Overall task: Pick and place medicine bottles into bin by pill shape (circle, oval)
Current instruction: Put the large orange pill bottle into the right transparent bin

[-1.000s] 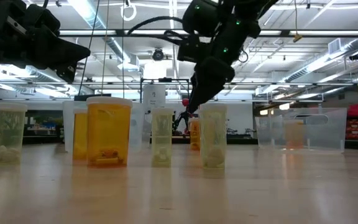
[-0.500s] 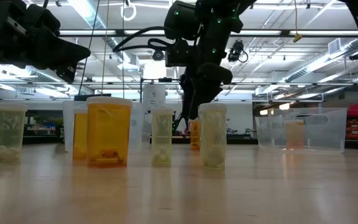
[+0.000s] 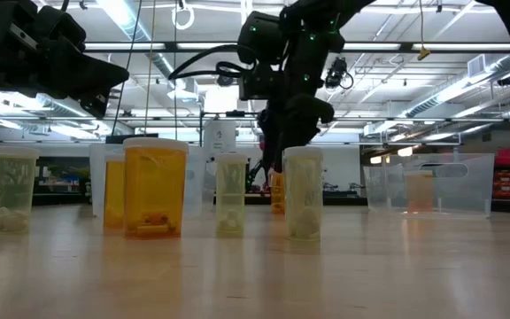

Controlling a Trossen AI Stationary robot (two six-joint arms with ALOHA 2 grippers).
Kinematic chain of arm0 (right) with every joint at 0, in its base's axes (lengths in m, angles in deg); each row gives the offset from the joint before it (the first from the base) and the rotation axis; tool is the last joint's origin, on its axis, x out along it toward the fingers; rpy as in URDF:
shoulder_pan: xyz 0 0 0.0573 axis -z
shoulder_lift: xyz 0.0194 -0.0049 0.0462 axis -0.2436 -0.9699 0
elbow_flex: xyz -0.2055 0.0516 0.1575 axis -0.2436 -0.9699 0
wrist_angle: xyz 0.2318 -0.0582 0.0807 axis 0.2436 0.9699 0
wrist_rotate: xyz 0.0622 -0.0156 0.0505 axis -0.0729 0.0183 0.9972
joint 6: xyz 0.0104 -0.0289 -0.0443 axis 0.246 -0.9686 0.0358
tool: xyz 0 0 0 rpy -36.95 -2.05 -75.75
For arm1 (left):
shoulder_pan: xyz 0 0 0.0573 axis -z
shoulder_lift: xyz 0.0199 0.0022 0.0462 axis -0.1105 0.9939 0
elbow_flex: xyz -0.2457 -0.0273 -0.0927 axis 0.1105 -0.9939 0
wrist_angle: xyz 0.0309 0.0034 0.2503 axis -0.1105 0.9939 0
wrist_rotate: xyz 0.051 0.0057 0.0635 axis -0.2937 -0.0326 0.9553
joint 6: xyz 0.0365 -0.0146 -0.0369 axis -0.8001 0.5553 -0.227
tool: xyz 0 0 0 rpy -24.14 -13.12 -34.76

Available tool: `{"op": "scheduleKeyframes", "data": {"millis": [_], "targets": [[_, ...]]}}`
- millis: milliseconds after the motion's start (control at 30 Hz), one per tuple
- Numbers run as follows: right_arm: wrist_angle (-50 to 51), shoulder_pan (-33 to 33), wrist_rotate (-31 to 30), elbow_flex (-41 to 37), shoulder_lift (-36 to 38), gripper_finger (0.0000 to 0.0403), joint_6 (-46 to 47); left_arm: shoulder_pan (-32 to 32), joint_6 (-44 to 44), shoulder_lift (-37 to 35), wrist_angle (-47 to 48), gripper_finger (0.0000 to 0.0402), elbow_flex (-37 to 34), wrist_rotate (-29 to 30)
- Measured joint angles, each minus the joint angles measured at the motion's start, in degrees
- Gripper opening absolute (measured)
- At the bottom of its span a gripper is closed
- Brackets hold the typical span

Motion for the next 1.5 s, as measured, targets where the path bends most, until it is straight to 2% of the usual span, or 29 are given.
{"op": "scheduleKeyframes", "data": {"millis": [433,900,1167,1500], "targets": [[-1.45,0.13,0.97,-2.34,0.0,0.0305,0.27,-0.02,0.0,0.01,0.0,0.0032,0.0,-0.01],[-1.0,0.08,-0.1,-2.39,0.0,0.026,1.01,-0.01,0.0,0.02,0.0,0.0026,0.0,-0.01],[1.88,-0.04,-0.7,-1.47,0.26,0.0259,2.43,0.0,0.0,0.01,0.0,0.0036,0.0,-0.02],[2.96,-0.04,-0.99,-1.36,3.78,0.0259,4.77,0.0,0.0,0.02,-0.02,0.0026,0.0,-0.02]]}}
